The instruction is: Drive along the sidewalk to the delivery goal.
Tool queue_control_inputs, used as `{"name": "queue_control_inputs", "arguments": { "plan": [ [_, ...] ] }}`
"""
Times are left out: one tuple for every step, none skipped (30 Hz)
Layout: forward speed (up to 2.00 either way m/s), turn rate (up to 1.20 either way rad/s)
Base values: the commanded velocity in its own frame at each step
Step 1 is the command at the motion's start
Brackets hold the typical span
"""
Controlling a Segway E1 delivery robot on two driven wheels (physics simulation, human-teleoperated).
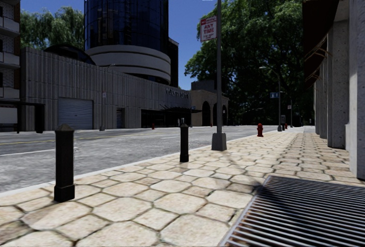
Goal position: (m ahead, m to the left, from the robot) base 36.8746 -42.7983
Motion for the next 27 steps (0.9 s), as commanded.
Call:
{"name": "queue_control_inputs", "arguments": {
  "plan": [
    [1.92, -1.2],
    [1.92, -1.2],
    [1.92, -1.2],
    [1.92, -1.2],
    [1.92, -1.2],
    [1.92, -1.2],
    [1.92, -1.2],
    [1.92, -1.04],
    [1.92, -1.04],
    [1.92, -0.32],
    [1.92, 0.0],
    [1.92, 0.0],
    [1.92, 0.0],
    [1.92, 0.0],
    [1.92, 0.0],
    [1.92, 0.0],
    [1.92, 0.0],
    [1.92, 0.0],
    [1.92, 0.0],
    [1.92, 0.0],
    [1.92, 0.0],
    [1.92, 0.0],
    [1.92, 0.0],
    [1.92, 0.0],
    [1.92, 0.0],
    [1.92, 0.0],
    [1.92, 0.0]
  ]
}}
